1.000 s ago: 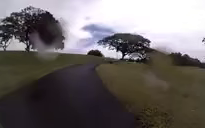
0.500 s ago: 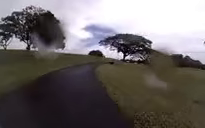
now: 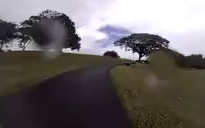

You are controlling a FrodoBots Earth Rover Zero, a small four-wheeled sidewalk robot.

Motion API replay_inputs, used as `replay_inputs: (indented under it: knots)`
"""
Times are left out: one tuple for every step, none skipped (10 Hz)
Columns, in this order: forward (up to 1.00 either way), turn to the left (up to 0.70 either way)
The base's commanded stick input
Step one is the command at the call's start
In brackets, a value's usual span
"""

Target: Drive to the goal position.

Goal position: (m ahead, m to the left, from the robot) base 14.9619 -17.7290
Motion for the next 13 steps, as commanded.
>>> replay_inputs:
  knots:
    - [0.85,0.34]
    - [0.85,0.34]
    - [0.85,0.26]
    - [0.85,0.13]
    - [0.85,0.0]
    - [0.85,0.0]
    - [0.85,0.0]
    - [0.85,0.0]
    - [0.85,0.0]
    - [0.85,0.0]
    - [0.85,-0.08]
    - [0.85,-0.27]
    - [0.85,-0.33]
